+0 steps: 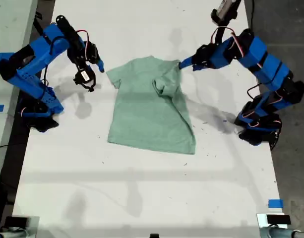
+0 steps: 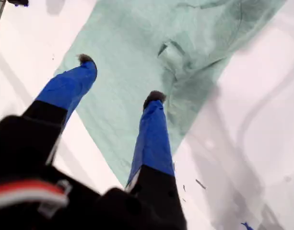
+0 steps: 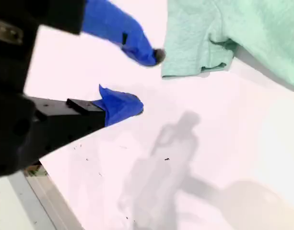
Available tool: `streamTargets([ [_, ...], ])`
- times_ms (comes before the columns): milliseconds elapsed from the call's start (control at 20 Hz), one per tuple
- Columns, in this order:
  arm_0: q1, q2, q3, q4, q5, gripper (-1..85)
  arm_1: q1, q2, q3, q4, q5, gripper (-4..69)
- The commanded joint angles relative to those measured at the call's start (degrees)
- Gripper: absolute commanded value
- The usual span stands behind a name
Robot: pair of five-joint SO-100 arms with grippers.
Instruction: Fold tshirt
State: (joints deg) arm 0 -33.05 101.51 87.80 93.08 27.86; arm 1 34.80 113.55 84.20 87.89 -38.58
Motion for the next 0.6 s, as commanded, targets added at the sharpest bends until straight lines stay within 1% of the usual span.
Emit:
streamTargets([
  [0,1.8,-2.1,-6.7,-0.6,2.8,35.9,0.0,6.9,3.7,-1.0,1.4,19.8],
  [150,0.4,-8.2,-12.9,1.7,4.9,37.7,-0.9,7.7,5.1,-1.2,2.0,19.3],
  [250,-1.0,-11.9,-14.2,0.7,7.6,37.9,-1.4,7.7,5.5,-1.5,2.3,18.8],
  [350,-2.7,-16.0,-14.1,-2.2,9.9,37.8,-1.8,7.7,6.2,-1.9,2.5,18.1],
  [550,-7.7,-27.5,-13.4,-8.5,12.4,37.3,-3.9,8.1,6.6,-2.2,3.7,17.3],
])
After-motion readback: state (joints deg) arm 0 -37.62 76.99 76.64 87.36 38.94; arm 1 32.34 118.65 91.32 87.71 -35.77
